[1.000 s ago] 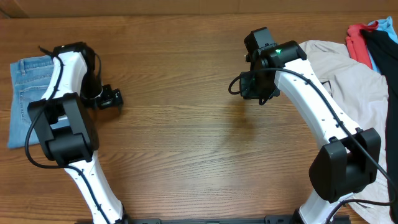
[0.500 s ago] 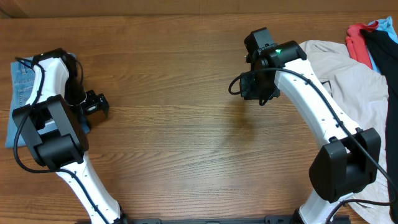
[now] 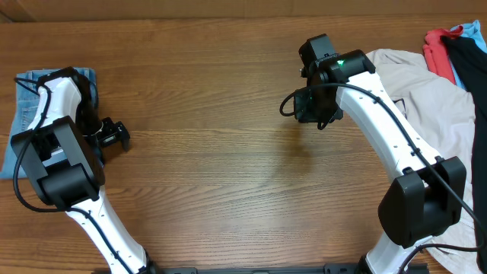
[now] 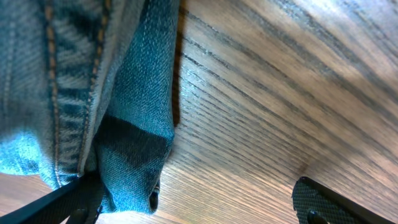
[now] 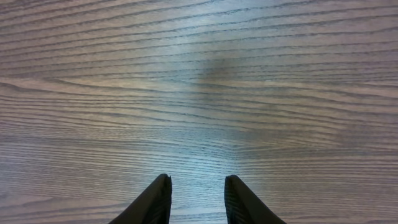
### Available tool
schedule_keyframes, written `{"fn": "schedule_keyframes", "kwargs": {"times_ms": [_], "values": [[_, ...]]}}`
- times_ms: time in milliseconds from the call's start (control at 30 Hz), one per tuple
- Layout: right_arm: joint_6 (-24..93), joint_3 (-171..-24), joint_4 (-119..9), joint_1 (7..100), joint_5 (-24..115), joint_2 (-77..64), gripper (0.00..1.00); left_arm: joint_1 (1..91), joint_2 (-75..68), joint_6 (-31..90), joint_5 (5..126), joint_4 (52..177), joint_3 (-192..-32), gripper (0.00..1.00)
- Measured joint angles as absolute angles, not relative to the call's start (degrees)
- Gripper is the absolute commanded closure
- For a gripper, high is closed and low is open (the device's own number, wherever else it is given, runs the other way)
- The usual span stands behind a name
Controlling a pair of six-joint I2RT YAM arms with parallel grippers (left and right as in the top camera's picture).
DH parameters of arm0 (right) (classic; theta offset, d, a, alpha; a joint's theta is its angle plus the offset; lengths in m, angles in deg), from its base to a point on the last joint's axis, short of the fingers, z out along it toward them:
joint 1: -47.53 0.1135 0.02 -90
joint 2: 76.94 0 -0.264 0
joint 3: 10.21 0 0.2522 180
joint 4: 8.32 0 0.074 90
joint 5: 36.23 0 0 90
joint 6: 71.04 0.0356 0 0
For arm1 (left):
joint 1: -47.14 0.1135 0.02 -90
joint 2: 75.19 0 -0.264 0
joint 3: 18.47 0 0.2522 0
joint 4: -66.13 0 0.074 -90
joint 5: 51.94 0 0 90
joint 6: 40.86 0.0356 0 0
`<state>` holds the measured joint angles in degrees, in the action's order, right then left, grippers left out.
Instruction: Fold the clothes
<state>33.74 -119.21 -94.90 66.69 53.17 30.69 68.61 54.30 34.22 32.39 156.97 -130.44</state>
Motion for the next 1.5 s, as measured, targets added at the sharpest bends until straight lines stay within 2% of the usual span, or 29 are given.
{"fn": "schedule_keyframes", "kwargs": {"times_ms": [200,500,633,667,700,733,800,967,1200,1333,1500], "values": [[33.7,-119.2,-94.9,66.7,53.1,30.7,0.66,68.8,54.3,34.0,31.2,157.0,-130.4,0.0],[33.8,-119.2,-94.6,66.7,53.2,30.7,0.57,68.9,49.6,33.6,29.2,156.2,-130.4,0.0],[34.0,-119.2,-94.0,66.7,53.2,30.7,0.43,67.5,44.7,33.6,29.3,155.9,-130.4,0.0],[34.1,-119.2,-93.5,66.7,53.2,30.7,0.29,66.5,43.2,33.6,29.4,155.9,-130.4,0.0],[34.4,-119.2,-93.2,66.6,53.1,30.7,0.09,65.5,41.9,33.6,29.6,155.9,-130.4,0.0],[34.2,-119.2,-92.7,66.5,53.2,30.7,0.03,64.0,40.5,33.7,30.1,155.9,-130.4,0.0],[34.0,-119.2,-91.6,65.9,52.8,30.7,0.0,60.9,38.0,34.2,31.3,155.5,-130.4,0.0],[33.9,-121.3,-90.2,63.1,52.3,30.7,0.0,49.6,33.0,35.8,34.9,151.9,-130.4,0.0],[33.2,-132.5,-89.7,58.4,52.3,30.7,0.0,33.6,32.0,37.5,37.0,144.2,-130.4,0.0],[32.1,-136.1,-94.2,56.1,52.0,30.6,0.0,29.8,32.0,40.6,37.0,146.1,-130.5,0.0],[32.0,-136.1,-97.4,53.3,51.2,28.2,0.0,30.0,30.3,42.2,37.0,150.0,-130.8,0.0]]}}
